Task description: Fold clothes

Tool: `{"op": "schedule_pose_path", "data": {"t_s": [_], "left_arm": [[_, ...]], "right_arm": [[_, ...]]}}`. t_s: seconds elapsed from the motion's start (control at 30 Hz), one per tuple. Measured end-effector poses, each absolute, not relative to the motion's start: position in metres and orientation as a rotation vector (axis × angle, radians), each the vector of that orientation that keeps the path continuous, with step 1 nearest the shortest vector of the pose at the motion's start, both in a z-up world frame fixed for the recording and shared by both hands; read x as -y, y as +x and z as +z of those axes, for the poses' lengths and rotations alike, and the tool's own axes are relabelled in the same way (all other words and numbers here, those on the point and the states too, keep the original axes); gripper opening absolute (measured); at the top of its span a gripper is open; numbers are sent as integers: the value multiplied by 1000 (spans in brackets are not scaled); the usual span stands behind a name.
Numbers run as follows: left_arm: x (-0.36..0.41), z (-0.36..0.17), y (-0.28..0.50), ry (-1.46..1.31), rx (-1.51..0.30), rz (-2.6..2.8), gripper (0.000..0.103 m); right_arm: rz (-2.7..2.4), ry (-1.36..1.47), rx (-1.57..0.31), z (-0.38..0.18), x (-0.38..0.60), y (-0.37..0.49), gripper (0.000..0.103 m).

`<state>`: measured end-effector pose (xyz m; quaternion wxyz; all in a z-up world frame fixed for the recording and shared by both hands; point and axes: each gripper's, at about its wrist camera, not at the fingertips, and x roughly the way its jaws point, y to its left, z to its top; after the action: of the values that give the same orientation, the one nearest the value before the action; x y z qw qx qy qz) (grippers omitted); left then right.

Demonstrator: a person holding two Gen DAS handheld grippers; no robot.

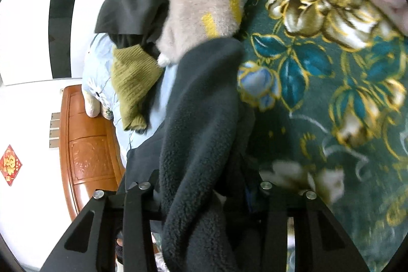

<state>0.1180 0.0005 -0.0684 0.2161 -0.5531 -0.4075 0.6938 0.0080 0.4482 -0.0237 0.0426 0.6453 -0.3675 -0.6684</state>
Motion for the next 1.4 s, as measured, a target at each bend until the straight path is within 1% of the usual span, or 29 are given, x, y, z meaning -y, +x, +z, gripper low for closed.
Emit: {"op": "schedule_pose_path", "data": {"t_s": [0.23,0.43,0.5,0.67,0.77,0.93,1.07,1.2,1.27,1.4], "left_arm": [[-21,-17,146,-1553,1116,1894,47],[-61,36,147,-1522,1069,1923,47],[-82,58,142,-1486,1036,1939,47],[-162,112,126,-1412,927,2022,47],[-217,129,121,-1394,959,2045,47],[-309,134,101,-1404,1025,2006,47],[-376,131,79,-1440,1072,1943,47],[-424,125,47,-1490,1080,1891,47],[-448,124,31,-1508,1050,1882,47],[-472,117,13,-1513,1027,1886,47]], "right_arm": [[-2016,2031,1105,37,-460,47,44],[-2015,1993,1096,79,-480,48,44],[-2018,1956,1069,96,-492,41,44],[-2022,1857,1050,135,-544,15,44],[-2004,1821,1004,155,-585,-8,44],[-2003,1791,875,196,-661,-55,44],[-2027,1823,782,222,-719,-90,44],[-2056,1844,769,233,-767,-114,44],[-2073,1850,785,233,-789,-123,44],[-2088,1858,822,225,-824,-144,44]]}}
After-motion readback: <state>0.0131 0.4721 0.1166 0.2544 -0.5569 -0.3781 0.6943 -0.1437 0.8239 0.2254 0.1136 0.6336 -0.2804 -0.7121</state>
